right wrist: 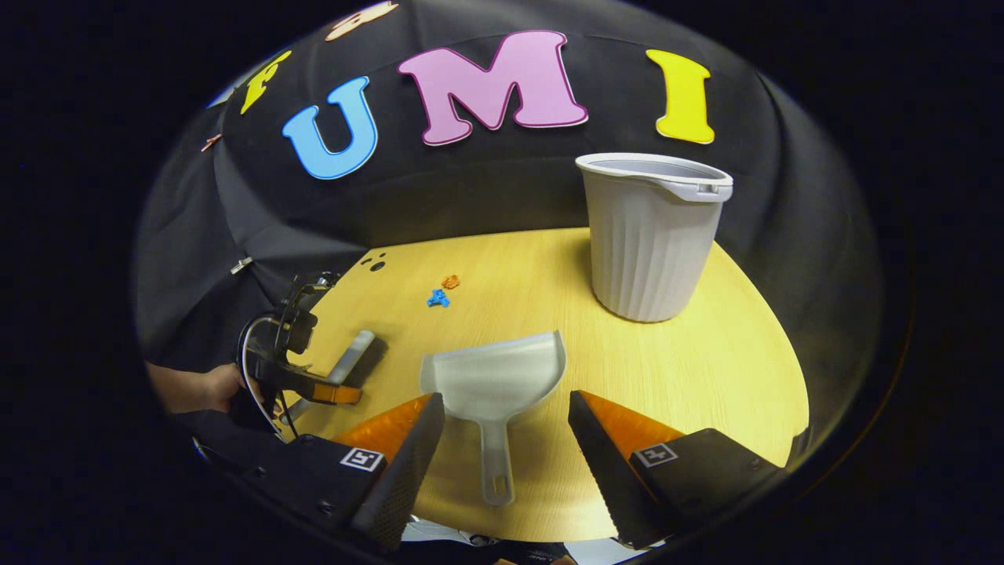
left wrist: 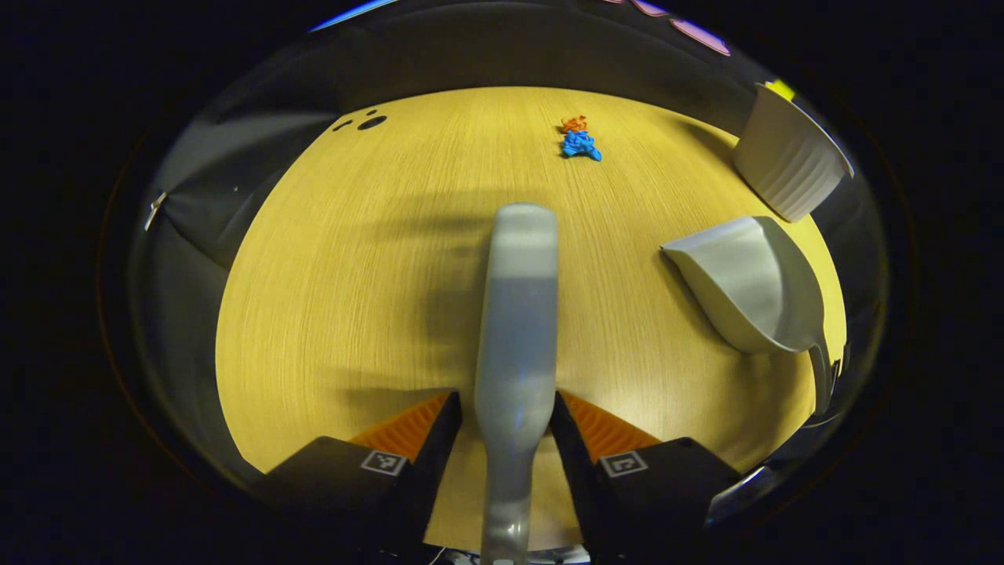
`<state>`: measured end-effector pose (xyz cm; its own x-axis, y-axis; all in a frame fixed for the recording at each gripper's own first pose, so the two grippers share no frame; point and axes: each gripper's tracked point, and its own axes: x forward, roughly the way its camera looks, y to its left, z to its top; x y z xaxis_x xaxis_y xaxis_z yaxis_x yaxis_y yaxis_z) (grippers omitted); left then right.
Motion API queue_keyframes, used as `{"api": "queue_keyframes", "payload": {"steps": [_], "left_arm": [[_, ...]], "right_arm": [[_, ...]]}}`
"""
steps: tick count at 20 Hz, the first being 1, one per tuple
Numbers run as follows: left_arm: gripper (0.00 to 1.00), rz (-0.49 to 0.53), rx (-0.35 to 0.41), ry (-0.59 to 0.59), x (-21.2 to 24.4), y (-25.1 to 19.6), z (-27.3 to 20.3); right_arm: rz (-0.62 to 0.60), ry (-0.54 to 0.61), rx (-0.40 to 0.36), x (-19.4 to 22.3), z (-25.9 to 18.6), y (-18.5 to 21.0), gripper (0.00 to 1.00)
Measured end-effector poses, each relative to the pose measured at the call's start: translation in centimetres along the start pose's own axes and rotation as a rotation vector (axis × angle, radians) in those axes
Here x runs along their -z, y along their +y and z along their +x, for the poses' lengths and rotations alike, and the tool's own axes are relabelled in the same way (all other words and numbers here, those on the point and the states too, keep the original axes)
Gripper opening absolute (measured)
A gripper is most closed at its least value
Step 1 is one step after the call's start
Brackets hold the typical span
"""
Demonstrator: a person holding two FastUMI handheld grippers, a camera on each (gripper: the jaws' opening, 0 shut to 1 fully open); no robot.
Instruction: Pick up the small broom and dustpan from the desktop, sweep the trash into the dustpan with the broom, and then empty the trash into the garbage bin.
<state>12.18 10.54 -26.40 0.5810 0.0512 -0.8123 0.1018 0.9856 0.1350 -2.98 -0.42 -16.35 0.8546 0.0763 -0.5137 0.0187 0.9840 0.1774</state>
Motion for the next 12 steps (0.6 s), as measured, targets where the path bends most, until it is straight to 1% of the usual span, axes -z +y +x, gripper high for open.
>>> {"api": "queue_keyframes", "payload": {"steps": [1,2,3,4,6,7,9,10,12], "left_arm": [[0.66,0.004,0.001,0.006,0.1,0.0,0.1],[0.6,0.005,0.001,0.002,0.1,-0.1,0.0],[0.47,0.005,-0.002,0.0,0.1,-0.2,0.2],[0.39,0.009,0.0,-0.01,0.1,-0.2,0.0],[0.38,0.018,0.006,-0.042,0.2,-0.3,-0.1],[0.35,0.022,0.009,-0.07,0.2,-0.2,-0.2],[0.29,0.022,0.02,-0.124,0.3,-0.2,-0.3],[0.3,0.02,0.03,-0.143,0.5,-0.1,-0.4],[0.27,-0.003,0.064,-0.18,0.8,-0.3,-1.0]], "right_arm": [[0.012,0.004,0.007,0.2,-0.1,0.0,0.99],[0.021,0.006,0.015,0.3,-0.3,0.1,0.99],[0.027,0.011,0.026,0.5,-0.5,0.0,0.99],[0.029,0.015,0.037,0.7,-0.6,0.0,0.99],[0.025,0.032,0.04,1.6,-0.7,0.2,0.99],[0.03,0.057,0.056,2.5,-0.8,-0.3,0.99],[0.072,0.117,0.074,4.3,-1.3,-1.1,0.99],[0.087,0.139,0.083,5.1,-1.7,-1.2,0.99],[0.062,0.176,0.138,6.5,-2.2,-2.4,0.99]]}}
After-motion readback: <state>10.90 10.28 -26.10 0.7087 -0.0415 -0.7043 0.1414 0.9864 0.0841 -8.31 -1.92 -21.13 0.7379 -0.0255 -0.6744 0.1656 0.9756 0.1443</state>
